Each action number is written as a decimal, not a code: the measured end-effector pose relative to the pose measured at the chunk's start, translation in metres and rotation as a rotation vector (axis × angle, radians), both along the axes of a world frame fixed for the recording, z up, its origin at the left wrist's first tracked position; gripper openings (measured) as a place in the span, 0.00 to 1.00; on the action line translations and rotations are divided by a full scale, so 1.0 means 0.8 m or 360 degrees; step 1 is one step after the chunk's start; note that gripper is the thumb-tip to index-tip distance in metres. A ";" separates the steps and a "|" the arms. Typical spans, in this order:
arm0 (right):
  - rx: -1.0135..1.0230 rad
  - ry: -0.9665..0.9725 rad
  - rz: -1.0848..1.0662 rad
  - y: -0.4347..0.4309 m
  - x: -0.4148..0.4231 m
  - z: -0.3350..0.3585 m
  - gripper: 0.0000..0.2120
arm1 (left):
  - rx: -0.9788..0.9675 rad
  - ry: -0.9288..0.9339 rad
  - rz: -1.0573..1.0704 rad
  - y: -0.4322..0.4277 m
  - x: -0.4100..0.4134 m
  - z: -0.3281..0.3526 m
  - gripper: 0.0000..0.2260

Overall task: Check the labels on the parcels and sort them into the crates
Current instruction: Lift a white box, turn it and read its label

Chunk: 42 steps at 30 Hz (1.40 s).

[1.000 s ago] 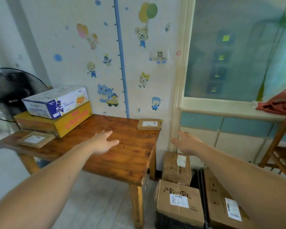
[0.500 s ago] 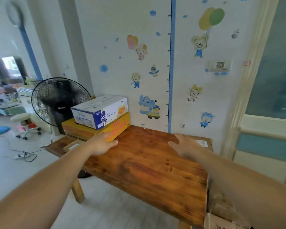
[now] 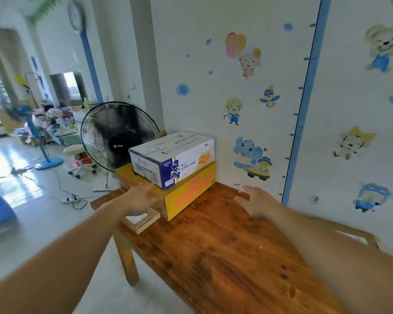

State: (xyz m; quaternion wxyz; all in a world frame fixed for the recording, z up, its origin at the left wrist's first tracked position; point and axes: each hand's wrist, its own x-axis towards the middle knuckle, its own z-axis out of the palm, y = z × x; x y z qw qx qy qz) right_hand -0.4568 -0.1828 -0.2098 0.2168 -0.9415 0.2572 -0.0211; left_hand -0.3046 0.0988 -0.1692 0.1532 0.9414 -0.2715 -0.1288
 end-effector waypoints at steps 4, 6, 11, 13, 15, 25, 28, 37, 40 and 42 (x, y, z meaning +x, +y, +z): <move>0.0041 -0.0015 0.0106 -0.020 0.088 0.011 0.33 | -0.0025 -0.0002 0.0089 -0.001 0.064 0.006 0.23; 0.0063 -0.0006 0.0144 -0.019 0.123 0.009 0.33 | -0.0047 0.0006 0.0145 0.008 0.105 -0.005 0.30; 0.0087 0.0048 0.0232 -0.005 0.215 -0.008 0.34 | -0.0120 0.0016 0.0251 0.029 0.199 -0.025 0.23; 0.0102 0.0050 0.0225 0.004 0.247 -0.010 0.35 | -0.0091 0.0021 0.0209 0.035 0.228 -0.024 0.21; 0.0102 0.0038 0.0205 0.013 0.277 -0.011 0.35 | -0.0064 0.0011 0.0199 0.037 0.262 -0.025 0.24; 0.0102 -0.0101 0.0035 0.090 0.424 -0.017 0.33 | -0.0165 0.0149 0.0133 0.081 0.430 -0.037 0.31; 0.0055 -0.0077 0.0003 0.102 0.452 -0.019 0.32 | -0.0144 0.0174 0.0117 0.079 0.463 -0.047 0.31; -0.0045 0.0123 0.0110 0.086 0.523 -0.024 0.31 | -0.0018 0.0087 0.0060 0.022 0.540 -0.046 0.32; -0.0095 0.0130 0.0126 0.083 0.532 -0.036 0.30 | -0.0091 0.0081 0.0077 -0.006 0.567 -0.046 0.33; -0.0086 0.0115 0.0138 0.085 0.532 -0.042 0.29 | -0.0089 0.0035 0.0085 -0.019 0.578 -0.045 0.33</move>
